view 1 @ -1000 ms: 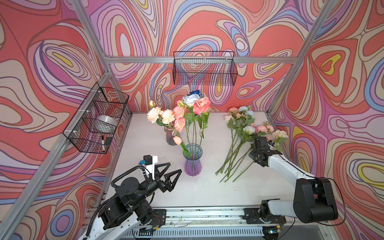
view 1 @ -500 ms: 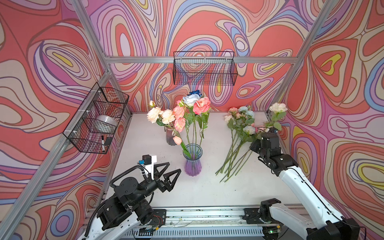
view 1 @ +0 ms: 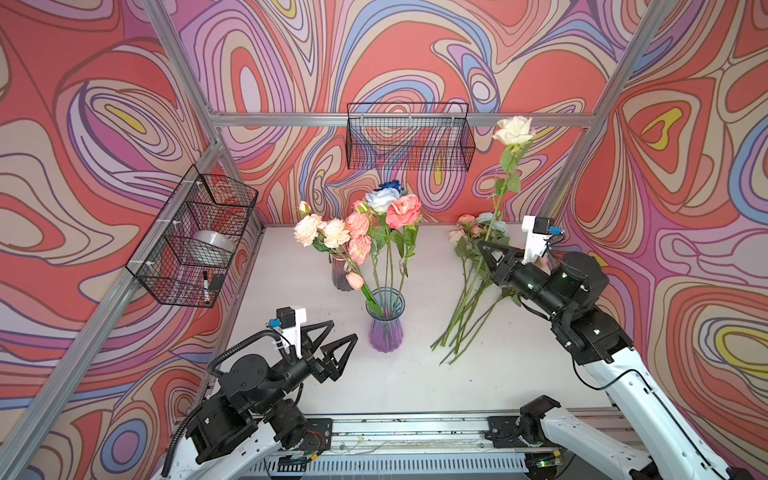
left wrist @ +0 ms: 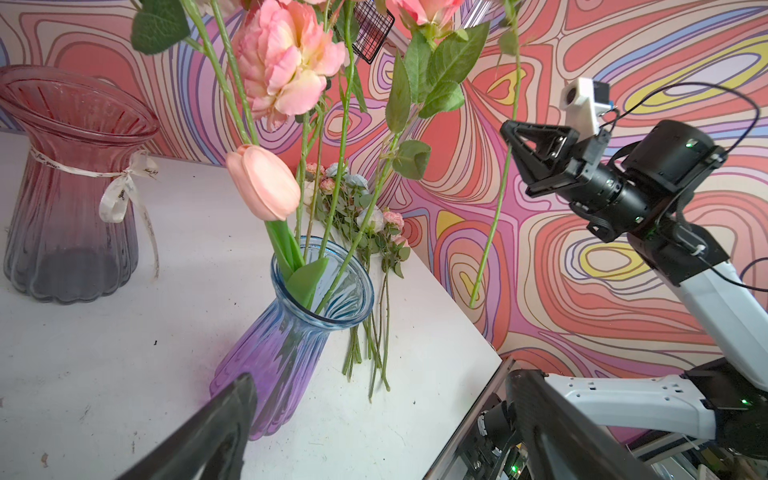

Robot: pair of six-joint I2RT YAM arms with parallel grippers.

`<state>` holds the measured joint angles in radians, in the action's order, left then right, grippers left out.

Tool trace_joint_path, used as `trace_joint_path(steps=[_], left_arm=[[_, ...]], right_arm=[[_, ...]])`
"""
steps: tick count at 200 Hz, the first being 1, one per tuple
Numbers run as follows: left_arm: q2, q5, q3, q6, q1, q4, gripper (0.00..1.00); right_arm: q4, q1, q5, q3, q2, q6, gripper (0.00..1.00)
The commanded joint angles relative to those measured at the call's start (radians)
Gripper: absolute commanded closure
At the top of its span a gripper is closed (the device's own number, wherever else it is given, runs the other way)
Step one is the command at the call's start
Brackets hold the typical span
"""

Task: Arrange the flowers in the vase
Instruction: 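Carry the cream rose to the vase and lower its stem in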

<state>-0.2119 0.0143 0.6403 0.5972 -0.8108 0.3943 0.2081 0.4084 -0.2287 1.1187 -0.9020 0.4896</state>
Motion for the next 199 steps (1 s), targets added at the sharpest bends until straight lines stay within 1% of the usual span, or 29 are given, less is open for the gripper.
trace_joint_path(steps=[1,21,29,32,42,64,74,83,99,121,148,169,199], left_arm=[[-0.018,-0.014,0.024,-0.01,0.004,0.011,0.01],[-0.028,-0.018,0.03,-0.011,0.004,0.012,0.01],[-0.032,-0.019,0.03,-0.01,0.004,0.013,0.01],[-0.033,-0.018,0.033,-0.011,0.004,0.014,0.01],[-0.038,-0.019,0.037,-0.01,0.004,0.014,0.01],[-0.046,-0.021,0.048,-0.015,0.004,0.018,0.01],[-0.049,-0.024,0.053,-0.017,0.005,0.02,0.01],[-0.05,-0.024,0.055,-0.017,0.004,0.02,0.01],[-0.053,-0.019,0.058,-0.019,0.004,0.018,0.01],[-0.06,-0.014,0.063,-0.018,0.004,0.021,0.01],[-0.057,-0.01,0.065,-0.019,0.004,0.025,0.01],[-0.046,-0.014,0.063,-0.018,0.004,0.029,0.01],[-0.035,-0.017,0.06,-0.019,0.004,0.032,0.01]], right_arm=[[-0.086,0.083,-0.029,0.067,-0.048,-0.036,1.0],[-0.138,0.228,0.093,0.11,-0.093,-0.114,1.0],[-0.171,0.299,0.166,0.121,-0.113,-0.16,1.0],[-0.178,0.309,0.179,0.123,-0.118,-0.171,1.0],[-0.218,0.39,0.252,0.134,-0.144,-0.222,1.0],[-0.326,0.56,0.408,0.139,-0.203,-0.375,1.0],[-0.38,0.621,0.472,0.134,-0.228,-0.437,1.0],[-0.449,0.68,0.542,0.124,-0.258,-0.517,1.0],[-0.557,0.74,0.628,0.108,-0.309,-0.623,1.0],[-0.66,0.776,0.711,0.108,-0.383,-0.743,1.0],[-0.685,0.779,0.767,0.118,-0.449,-0.81,1.0],[-0.666,0.779,0.776,0.11,-0.472,-0.811,1.0],[-0.633,0.779,0.753,0.061,-0.472,-0.757,1.0]])
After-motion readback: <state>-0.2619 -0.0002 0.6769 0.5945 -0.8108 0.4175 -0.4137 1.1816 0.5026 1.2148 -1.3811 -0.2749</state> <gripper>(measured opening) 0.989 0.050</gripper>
